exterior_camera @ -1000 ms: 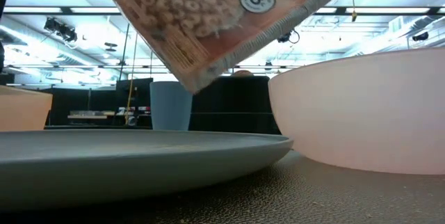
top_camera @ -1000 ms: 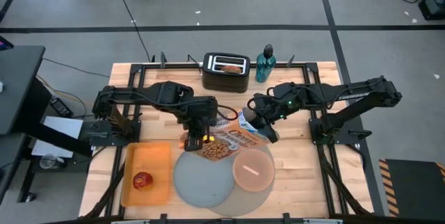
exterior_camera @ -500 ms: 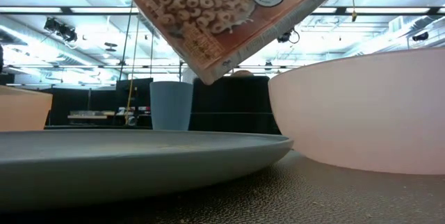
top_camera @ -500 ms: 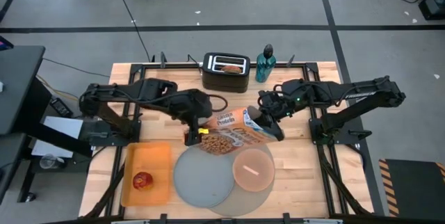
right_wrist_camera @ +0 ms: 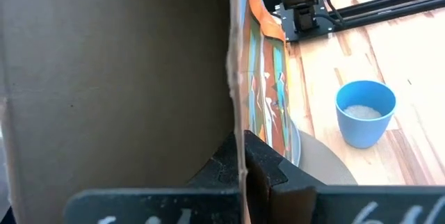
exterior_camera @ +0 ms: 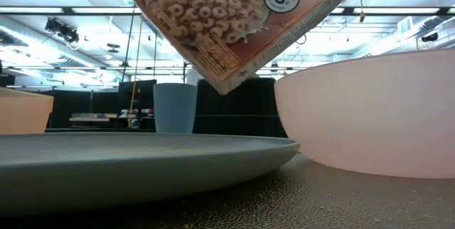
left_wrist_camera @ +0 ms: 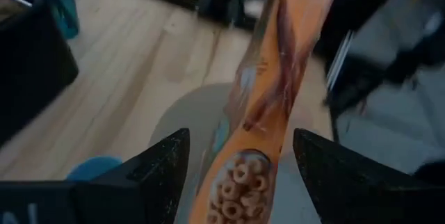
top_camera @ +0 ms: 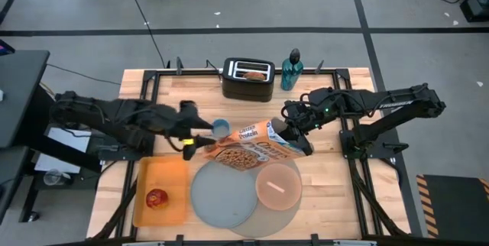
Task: Arrange a breakfast setting
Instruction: Pour the cereal into the light pink bowl
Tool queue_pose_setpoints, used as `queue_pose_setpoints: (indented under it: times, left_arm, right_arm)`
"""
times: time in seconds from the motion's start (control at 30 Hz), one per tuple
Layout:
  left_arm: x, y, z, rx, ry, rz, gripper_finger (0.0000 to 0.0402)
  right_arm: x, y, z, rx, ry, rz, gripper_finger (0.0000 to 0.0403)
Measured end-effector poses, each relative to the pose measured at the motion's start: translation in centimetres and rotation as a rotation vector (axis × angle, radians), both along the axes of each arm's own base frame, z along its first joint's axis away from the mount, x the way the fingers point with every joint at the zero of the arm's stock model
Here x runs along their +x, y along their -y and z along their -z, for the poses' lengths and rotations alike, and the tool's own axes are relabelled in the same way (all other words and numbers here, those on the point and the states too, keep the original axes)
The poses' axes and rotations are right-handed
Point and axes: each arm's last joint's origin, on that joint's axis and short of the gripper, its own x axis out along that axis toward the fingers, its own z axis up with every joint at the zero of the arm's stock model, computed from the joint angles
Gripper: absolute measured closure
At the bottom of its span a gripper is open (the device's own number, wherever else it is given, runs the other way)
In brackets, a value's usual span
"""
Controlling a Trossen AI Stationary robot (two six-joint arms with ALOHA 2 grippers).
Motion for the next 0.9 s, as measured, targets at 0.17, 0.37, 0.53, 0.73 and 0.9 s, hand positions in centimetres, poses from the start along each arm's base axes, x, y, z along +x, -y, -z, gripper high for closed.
queue_pose_setpoints:
  times: [0.17, 0.37, 0.53, 0.73, 0.9]
  left_arm:
    - [-1.9, 0.6, 2.9, -0.077, 0.188, -0.071, 0.0138]
    - [-2.6, 1.5, 6.0, -0.038, 0.261, -0.043, 0.0138]
    - [-2.3, 2.2, 6.9, -0.012, 0.223, -0.008, 0.0135]
    - [-2.2, 2.2, 7.2, 0.008, 0.199, -0.005, 0.0083]
    - [-2.4, 2.0, 7.8, 0.022, 0.129, 0.015, 0.0043]
  right_arm:
    - [0.0, 0.0, 0.0, -0.002, 0.001, 0.005, 0.0398]
    - [0.0, 0.0, 0.0, -0.001, 0.003, 0.009, 0.0398]
    - [0.0, 0.1, 0.0, 0.002, 0.003, 0.021, 0.0398]
    - [0.1, 0.1, -0.1, 0.002, 0.007, 0.023, 0.0398]
    - [0.1, 0.1, -0.1, 0.002, 0.006, 0.023, 0.0398]
